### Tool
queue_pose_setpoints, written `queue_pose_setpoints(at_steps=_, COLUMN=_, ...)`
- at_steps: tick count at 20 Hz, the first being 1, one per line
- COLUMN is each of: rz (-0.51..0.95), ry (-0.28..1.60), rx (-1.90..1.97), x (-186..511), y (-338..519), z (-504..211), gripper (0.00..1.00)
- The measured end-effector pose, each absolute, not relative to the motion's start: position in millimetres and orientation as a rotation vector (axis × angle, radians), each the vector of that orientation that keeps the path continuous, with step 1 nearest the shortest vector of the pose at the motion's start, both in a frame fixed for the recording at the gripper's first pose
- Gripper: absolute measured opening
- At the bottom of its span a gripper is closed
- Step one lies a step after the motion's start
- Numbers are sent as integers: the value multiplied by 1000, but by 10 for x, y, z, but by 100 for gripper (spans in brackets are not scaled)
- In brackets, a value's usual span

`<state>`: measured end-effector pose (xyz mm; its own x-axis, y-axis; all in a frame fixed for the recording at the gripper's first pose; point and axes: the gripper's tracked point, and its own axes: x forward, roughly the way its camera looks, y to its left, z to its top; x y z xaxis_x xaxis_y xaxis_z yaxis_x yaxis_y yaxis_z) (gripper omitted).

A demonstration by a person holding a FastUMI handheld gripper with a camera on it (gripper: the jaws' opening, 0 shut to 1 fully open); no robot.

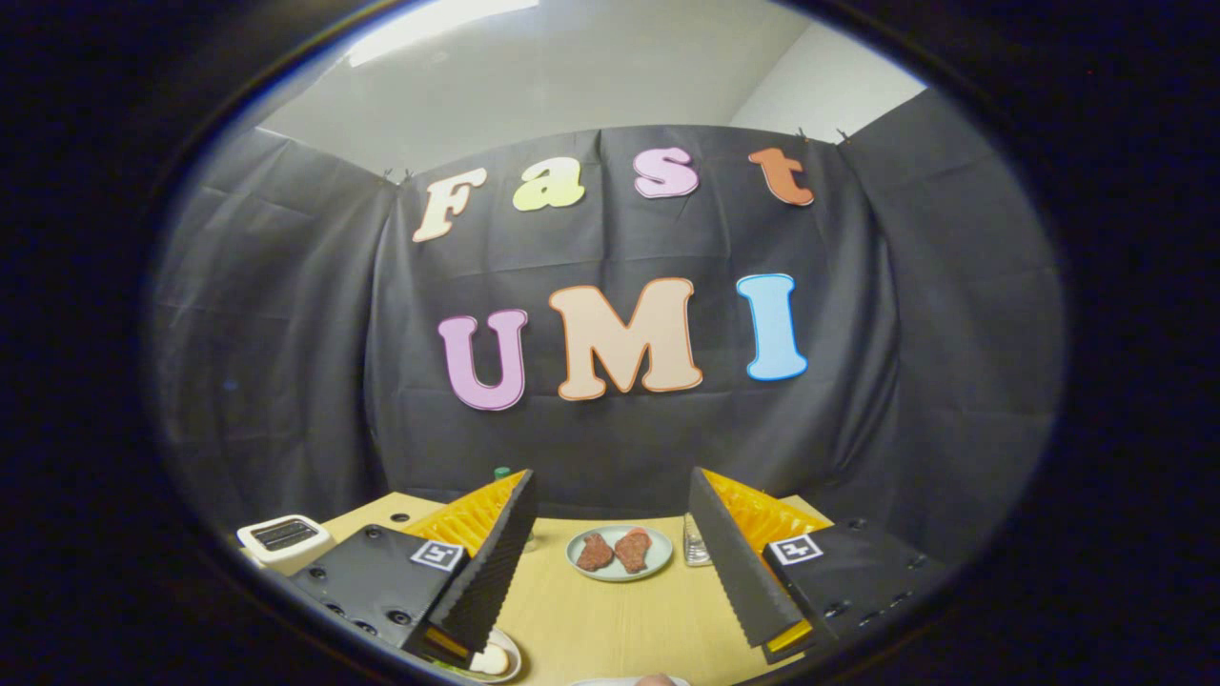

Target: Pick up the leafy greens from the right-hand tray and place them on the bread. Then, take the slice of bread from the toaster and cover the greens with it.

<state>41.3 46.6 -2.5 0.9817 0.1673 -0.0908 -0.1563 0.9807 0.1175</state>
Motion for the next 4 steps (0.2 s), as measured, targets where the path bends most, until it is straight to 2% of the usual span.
queue_pose_setpoints(at_steps=4, rz=154, ry=94, rx=108, x=410, y=451, z=0, gripper=100)
